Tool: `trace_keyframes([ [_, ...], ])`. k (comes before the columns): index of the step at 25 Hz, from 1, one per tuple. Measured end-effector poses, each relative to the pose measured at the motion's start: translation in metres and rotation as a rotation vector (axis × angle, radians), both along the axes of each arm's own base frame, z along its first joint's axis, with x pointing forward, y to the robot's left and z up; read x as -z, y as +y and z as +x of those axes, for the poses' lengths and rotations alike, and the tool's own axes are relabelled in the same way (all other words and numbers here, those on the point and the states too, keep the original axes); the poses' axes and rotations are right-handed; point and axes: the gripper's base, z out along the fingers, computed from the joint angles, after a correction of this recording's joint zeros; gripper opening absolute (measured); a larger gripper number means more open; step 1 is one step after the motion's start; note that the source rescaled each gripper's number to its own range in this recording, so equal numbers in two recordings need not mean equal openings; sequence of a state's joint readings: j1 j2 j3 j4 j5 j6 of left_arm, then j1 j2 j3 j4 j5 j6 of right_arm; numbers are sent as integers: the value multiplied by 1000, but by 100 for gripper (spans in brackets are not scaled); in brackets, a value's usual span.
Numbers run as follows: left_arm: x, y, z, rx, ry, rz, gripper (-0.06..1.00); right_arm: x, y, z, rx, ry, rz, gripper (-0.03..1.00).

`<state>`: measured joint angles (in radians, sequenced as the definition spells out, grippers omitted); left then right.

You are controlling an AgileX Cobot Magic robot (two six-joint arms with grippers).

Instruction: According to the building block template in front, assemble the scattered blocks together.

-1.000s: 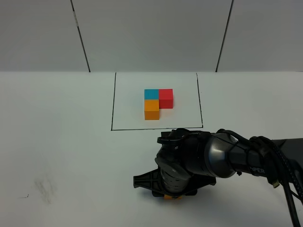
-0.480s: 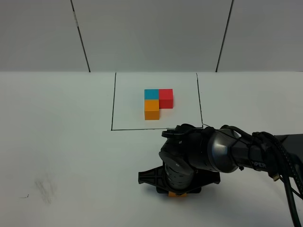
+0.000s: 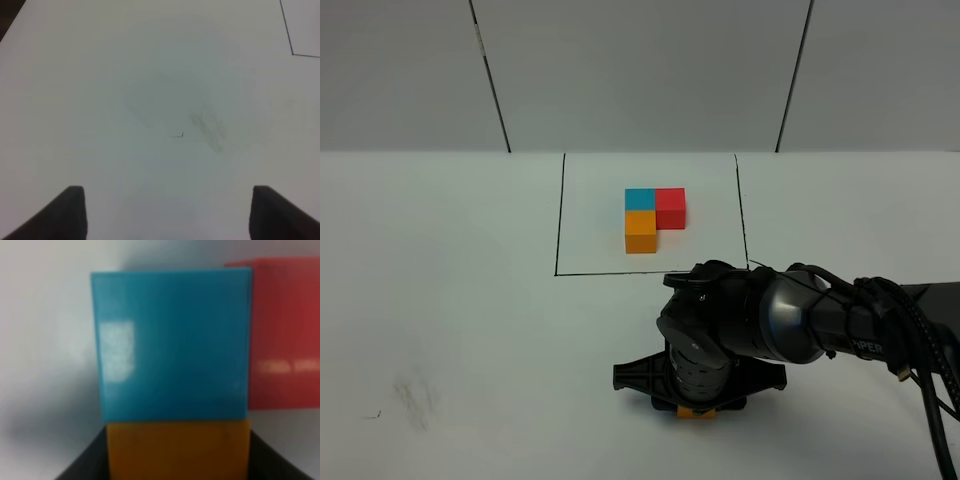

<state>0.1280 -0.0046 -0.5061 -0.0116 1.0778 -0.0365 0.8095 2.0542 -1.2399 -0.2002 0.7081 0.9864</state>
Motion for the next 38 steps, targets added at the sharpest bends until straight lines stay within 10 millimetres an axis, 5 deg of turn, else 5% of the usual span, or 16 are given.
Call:
trace_keyframes([
  [21, 0, 0, 0, 0, 0, 0, 50, 0, 1, -2, 15, 38, 20, 23],
  [26, 0, 0, 0, 0, 0, 0, 50, -2, 4, -1, -7, 62, 9, 52],
  [31, 0, 0, 0, 0, 0, 0, 50, -26, 13, 8, -55, 79, -26, 83],
  [38, 0, 0, 0, 0, 0, 0, 50, -83, 11, 19, -106, 53, -147, 99],
])
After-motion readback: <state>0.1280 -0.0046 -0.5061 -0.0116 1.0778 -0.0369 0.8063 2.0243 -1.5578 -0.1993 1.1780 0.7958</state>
